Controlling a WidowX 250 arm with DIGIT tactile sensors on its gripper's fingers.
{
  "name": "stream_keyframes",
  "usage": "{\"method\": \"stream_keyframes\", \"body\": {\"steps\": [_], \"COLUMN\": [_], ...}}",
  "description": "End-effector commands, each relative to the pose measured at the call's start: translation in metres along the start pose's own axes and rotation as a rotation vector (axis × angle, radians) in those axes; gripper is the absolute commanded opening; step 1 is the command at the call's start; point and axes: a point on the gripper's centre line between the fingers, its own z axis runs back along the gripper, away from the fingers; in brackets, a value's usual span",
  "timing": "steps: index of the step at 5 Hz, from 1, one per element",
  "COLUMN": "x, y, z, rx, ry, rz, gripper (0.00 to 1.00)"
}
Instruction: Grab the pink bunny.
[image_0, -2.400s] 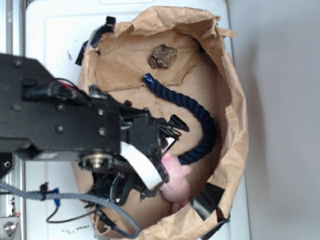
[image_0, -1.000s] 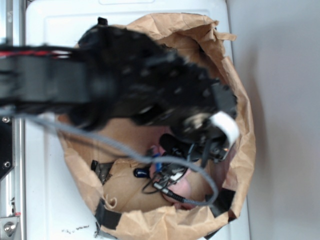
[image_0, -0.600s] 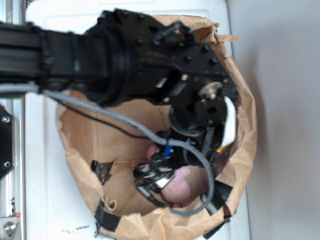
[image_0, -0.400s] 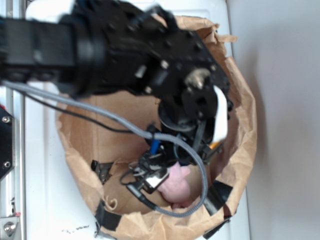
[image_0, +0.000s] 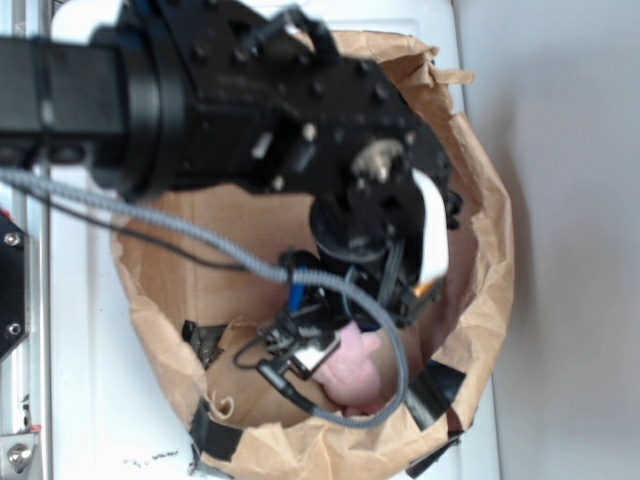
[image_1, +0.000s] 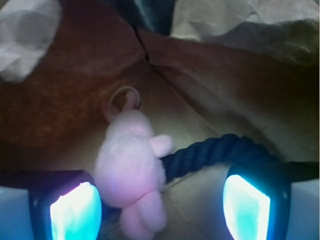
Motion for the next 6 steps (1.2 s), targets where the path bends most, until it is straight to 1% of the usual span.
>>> {"method": "stream_keyframes", "body": {"steps": [1, 2, 3, 4, 6], "x": [0.018, 0.019, 0.017, 0.016, 0.011], "y": [-0.025, -0.03, -0.023, -0.018, -0.013], "z": [-0.032, -0.045, -0.05, -0.038, -0.022], "rx": [-0.076, -0.091, -0.055, -0.043, -0.028], "ry": [0.013, 0.034, 0.038, 0.006, -0.033], "rz": [-0.108, -0.122, -0.094, -0.074, -0.066], "gripper": [1.0, 1.0, 0.0, 0.0, 0.0]}}
